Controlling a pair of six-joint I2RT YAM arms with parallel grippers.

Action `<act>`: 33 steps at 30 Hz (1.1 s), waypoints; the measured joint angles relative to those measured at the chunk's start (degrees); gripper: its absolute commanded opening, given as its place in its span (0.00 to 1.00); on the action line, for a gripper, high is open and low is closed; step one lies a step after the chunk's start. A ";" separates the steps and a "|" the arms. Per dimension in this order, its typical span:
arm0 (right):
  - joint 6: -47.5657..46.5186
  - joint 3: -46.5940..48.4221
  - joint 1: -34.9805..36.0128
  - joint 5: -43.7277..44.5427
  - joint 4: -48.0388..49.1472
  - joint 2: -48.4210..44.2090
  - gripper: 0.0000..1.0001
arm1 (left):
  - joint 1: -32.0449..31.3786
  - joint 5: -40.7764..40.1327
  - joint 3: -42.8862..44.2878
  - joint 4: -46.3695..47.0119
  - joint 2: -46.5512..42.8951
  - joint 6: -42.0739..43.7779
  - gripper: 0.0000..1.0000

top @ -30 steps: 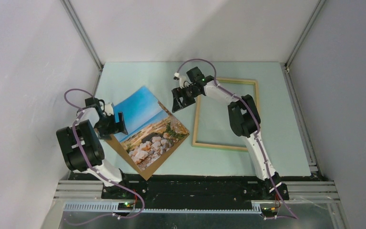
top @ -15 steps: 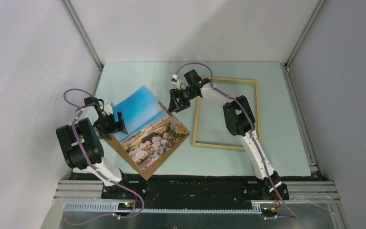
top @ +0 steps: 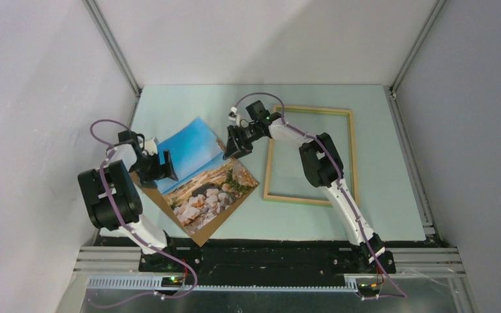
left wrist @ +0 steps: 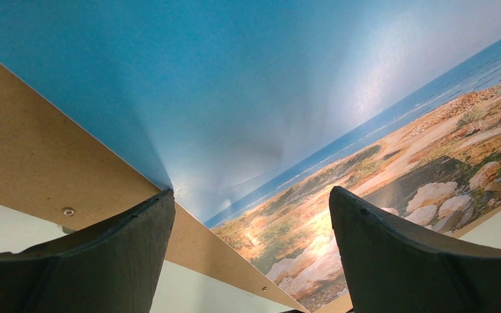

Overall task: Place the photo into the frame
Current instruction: Turn over the photo at the center of the board.

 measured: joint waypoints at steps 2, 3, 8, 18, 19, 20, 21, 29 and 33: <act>1.29 -0.02 0.00 -1.05 0.94 0.24 0.63 | -0.24 0.57 0.00 0.33 0.00 -0.33 0.94; 2.05 -0.04 -0.04 -1.64 1.38 0.28 0.62 | -0.46 0.81 -0.02 0.52 0.02 -0.39 0.94; 3.98 -0.04 -0.26 -3.56 3.80 0.28 0.55 | -1.16 1.36 -0.02 1.11 0.07 -0.61 0.94; 5.44 -1.16 -0.52 -4.68 5.66 0.28 0.45 | -2.40 2.93 0.02 2.32 0.33 -0.87 0.94; 5.46 -1.42 -0.46 -4.72 5.70 0.28 0.41 | -2.64 3.19 0.02 2.51 0.33 -0.87 0.94; 5.46 -1.68 -0.39 -4.74 5.77 0.28 0.39 | -2.95 3.63 0.02 2.78 0.35 -0.85 0.94; 5.49 -1.95 -0.35 -4.76 5.81 0.28 0.33 | -3.15 3.96 0.02 2.97 0.39 -0.87 0.94; 5.33 -4.50 -0.61 -4.44 5.81 -0.28 0.00 | -4.09 6.99 -0.20 4.79 0.39 -0.87 0.94; 4.68 -7.02 -1.64 -2.38 4.28 -2.80 0.00 | -4.26 7.41 -0.42 5.18 -0.07 -0.96 0.94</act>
